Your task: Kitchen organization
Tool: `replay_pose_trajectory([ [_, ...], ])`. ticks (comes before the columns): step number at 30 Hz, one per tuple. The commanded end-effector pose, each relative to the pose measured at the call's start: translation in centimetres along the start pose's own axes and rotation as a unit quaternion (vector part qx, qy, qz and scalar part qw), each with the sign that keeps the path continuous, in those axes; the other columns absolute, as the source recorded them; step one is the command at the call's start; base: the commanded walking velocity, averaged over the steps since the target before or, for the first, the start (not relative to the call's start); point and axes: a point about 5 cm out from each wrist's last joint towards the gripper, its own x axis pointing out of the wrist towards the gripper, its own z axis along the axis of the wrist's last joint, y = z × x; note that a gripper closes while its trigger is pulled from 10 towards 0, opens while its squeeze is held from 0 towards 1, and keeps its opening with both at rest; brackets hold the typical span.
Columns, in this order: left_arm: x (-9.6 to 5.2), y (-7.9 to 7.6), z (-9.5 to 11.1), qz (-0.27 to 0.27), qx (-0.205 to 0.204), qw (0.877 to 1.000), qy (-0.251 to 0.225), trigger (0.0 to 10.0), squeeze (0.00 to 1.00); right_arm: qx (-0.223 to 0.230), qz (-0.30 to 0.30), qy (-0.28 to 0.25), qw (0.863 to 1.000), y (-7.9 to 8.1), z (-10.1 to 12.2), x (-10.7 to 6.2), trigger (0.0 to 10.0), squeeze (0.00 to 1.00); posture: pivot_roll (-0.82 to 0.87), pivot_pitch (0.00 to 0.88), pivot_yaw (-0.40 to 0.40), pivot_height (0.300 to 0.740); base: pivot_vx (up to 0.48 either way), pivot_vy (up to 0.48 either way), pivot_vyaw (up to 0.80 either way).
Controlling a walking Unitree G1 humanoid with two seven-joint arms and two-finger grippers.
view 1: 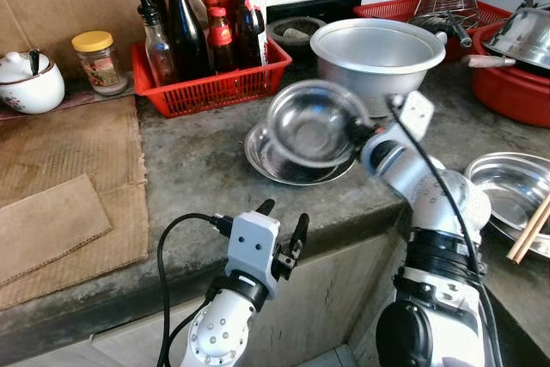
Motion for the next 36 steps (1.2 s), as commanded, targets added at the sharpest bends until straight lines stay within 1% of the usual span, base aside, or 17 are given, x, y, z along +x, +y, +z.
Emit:
replay_pose_trajectory([
  [1,0.1,-0.1,0.0,0.001,-0.008,1.0,-0.001,10.0,0.0,-0.02,0.028,-0.033,0.999,1.5,-0.4,-0.7,0.0,0.0,0.09,0.09,-0.009,0.74,0.0,0.0,0.0],
  [3,0.1,-0.1,0.0,0.001,-0.007,1.0,-0.001,10.0,0.0,-0.058,0.048,-0.07,0.995,2.1,0.1,-1.5,0.0,0.0,0.09,0.089,-0.008,0.74,0.0,0.0,0.0],
  [6,0.1,0.0,0.0,0.001,-0.008,1.0,-0.001,10.0,0.0,-0.09,0.072,-0.119,0.986,2.8,0.6,-2.5,0.0,0.0,0.08,0.088,-0.006,0.74,0.0,0.0,0.0],
  [8,0.1,-0.1,0.0,0.001,-0.008,1.0,-0.002,10.0,0.0,-0.12,0.061,-0.148,0.98,2.8,0.5,-3.4,0.0,0.0,0.08,0.087,-0.009,0.74,0.0,0.0,0.0],
  [10,0.1,-0.1,0.1,0.001,-0.008,1.0,-0.003,10.0,0.0,-0.132,0.059,-0.163,0.976,2.8,0.5,-3.8,0.0,0.0,0.08,0.086,-0.008,0.74,0.0,0.0,0.0],
  [11,0.1,0.0,0.1,0.002,-0.008,1.0,-0.003,10.0,0.0,-0.162,0.06,-0.175,0.969,2.8,0.3,-4.3,2.8,0.0,0.08,0.086,-0.008,0.74,0.0,0.0,0.0],
  [12,0.1,0.0,0.1,0.003,-0.008,1.0,-0.003,10.0,0.0,-0.172,0.059,-0.178,0.967,2.8,0.3,-4.4,2.8,0.0,0.08,0.086,-0.008,0.74,0.0,0.0,0.0],
  [13,0.1,0.0,0.2,0.003,-0.008,1.0,-0.005,10.0,0.0,-0.198,0.07,-0.169,0.963,2.7,-0.2,-4.8,10.0,0.0,0.08,0.084,-0.003,0.74,0.0,0.0,0.0],
  [14,0.1,0.0,0.2,0.003,-0.008,1.0,-0.005,10.0,0.0,-0.219,0.072,-0.175,0.957,2.7,-0.2,-5.0,10.0,0.0,0.08,0.08,-0.004,0.74,0.0,0.0,0.0],
  [15,0.1,0.0,0.3,0.002,-0.007,1.0,-0.008,10.0,0.0,-0.241,0.08,-0.193,0.948,2.6,-0.3,-5.6,10.0,0.0,0.08,0.08,-0.003,0.74,0.0,0.0,0.0],
  [17,0.1,0.0,0.3,0.003,-0.006,1.0,-0.009,10.0,0.0,-0.242,0.083,-0.197,0.946,2.6,-0.4,-5.8,10.0,0.0,0.08,0.08,-0.003,0.74,0.0,0.0,0.0],
  [19,0.2,0.2,0.6,0.007,-0.004,1.0,-0.018,10.0,0.0,-0.249,0.096,-0.213,0.94,2.6,-0.8,-6.7,10.0,0.0,0.08,0.075,-0.004,0.74,0.0,0.0,0.0],
  [22,0.2,0.4,0.9,0.012,-0.004,1.0,-0.027,10.0,0.0,-0.245,0.109,-0.22,0.938,2.8,-0.9,-7.0,10.0,0.0,0.08,0.075,-0.004,0.74,0.0,0.0,0.0],
  [24,0.4,0.4,1.4,0.012,0.005,0.999,-0.04,10.0,0.0,-0.249,0.112,-0.229,0.934,2.8,-0.9,-7.3,10.0,0.0,0.08,0.068,-0.003,0.74,0.0,0.0,0.0],
  [26,0.5,0.6,2.1,0.02,0.008,0.998,-0.059,10.0,0.0,-0.264,0.126,-0.235,0.927,3.0,-1.2,-7.5,10.0,0.0,0.08,0.06,0.001,0.74,0.0,0.0,0.0],
  [31,0.5,0.7,2.3,0.018,0.018,0.998,-0.066,10.0,0.0,-0.264,0.123,-0.235,0.927,2.9,-1.5,-7.7,10.0,0.0,0.08,0.055,0.003,0.74,0.0,0.0,0.0],
  [36,0.3,0.9,1.8,0.025,0.026,0.998,-0.053,10.0,0.0,-0.268,0.119,-0.231,0.928,2.5,-2.0,-7.8,10.0,0.0,0.08,0.047,0.003,0.74,-0.104,0.0,0.0],
])
